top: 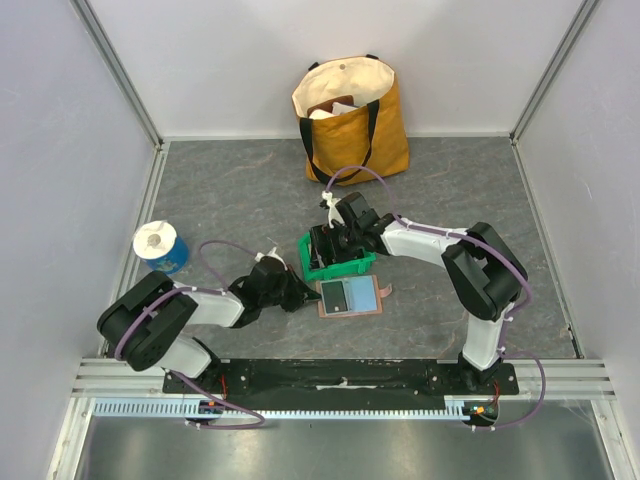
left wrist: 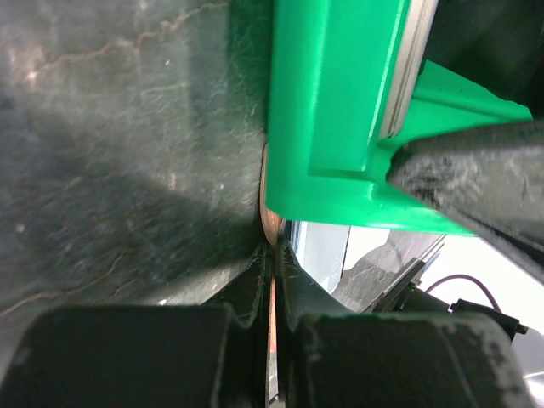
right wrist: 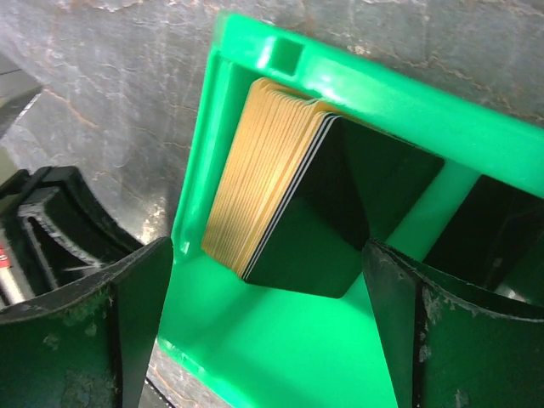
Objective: Put the credit cards into the card holder
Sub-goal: Pick up the credit card from the storage box.
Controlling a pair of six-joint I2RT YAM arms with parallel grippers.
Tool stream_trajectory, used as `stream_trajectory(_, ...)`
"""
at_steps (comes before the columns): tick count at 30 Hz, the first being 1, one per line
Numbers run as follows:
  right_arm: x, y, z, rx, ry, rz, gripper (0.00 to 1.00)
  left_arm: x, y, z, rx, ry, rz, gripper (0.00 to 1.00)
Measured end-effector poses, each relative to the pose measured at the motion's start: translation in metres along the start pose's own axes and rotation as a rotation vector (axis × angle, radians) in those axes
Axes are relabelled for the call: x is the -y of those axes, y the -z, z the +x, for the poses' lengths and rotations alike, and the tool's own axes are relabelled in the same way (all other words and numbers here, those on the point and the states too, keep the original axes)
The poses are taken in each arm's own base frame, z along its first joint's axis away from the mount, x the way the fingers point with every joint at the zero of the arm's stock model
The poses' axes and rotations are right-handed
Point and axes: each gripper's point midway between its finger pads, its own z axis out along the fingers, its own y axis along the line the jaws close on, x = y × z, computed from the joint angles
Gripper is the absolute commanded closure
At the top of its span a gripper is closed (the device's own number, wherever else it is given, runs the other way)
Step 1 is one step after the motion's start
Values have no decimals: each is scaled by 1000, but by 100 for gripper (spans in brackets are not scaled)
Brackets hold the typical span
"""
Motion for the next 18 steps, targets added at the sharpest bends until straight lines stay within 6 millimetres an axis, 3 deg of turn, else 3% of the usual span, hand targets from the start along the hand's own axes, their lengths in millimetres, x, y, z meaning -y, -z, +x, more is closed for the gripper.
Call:
stream_trajectory(11,-9,-5,-5,8,-49,-29,2,4,-3,-3,-5,-43,25,98)
stream_trajectory(18,8,-10,-11,52,-92,74,2,-5,9,-3,22,-67,28,98)
